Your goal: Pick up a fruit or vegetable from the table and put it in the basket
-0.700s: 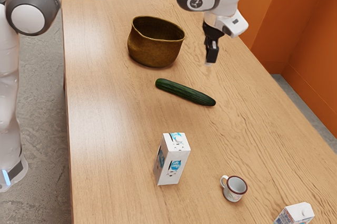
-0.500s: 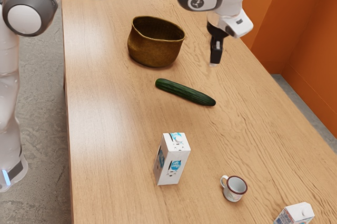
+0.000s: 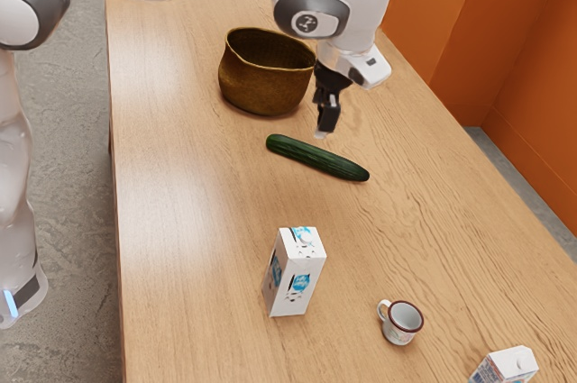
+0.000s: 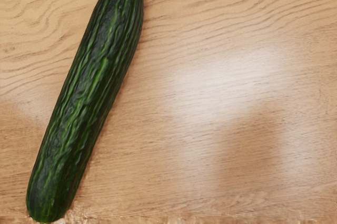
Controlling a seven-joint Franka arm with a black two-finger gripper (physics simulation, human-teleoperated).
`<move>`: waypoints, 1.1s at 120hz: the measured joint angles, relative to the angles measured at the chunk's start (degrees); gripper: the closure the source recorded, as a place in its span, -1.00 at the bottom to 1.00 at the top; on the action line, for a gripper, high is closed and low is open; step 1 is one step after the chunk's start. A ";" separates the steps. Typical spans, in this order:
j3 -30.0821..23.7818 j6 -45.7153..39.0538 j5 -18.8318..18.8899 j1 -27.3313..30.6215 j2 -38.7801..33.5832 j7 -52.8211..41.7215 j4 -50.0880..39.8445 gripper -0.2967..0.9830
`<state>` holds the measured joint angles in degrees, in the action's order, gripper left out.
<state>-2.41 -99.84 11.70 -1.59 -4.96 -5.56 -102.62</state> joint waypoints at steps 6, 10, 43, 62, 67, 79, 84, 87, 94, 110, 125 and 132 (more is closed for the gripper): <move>-2.43 -0.73 -0.32 5.47 -1.20 -0.15 -2.86 -0.53; -6.33 -1.24 -0.32 11.47 -1.08 -0.41 -3.75 -0.53; -19.08 -5.89 2.06 29.38 4.66 -4.27 -5.59 -0.53; -21.37 -10.75 2.95 32.23 7.55 -6.88 -5.50 -0.54; -21.84 -11.73 3.01 32.54 8.02 -7.47 -5.47 -0.54; -22.27 -14.39 3.09 31.86 9.20 -8.76 -5.53 -0.54; -22.31 -15.72 3.11 31.51 9.74 -9.23 -5.57 -0.54; -22.30 -16.55 3.12 31.40 10.06 -9.50 -5.58 -0.54; -22.35 -18.33 3.13 31.74 11.04 -10.09 -5.59 -0.54; -22.50 -21.09 2.94 33.14 12.89 -11.24 -5.30 -0.54; -23.27 -23.57 1.83 33.92 14.22 -12.22 -5.21 -0.54; -23.70 -24.40 1.51 34.22 15.54 -12.70 -4.86 -0.54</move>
<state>-26.10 -124.24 13.20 32.64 10.57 -18.26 -107.48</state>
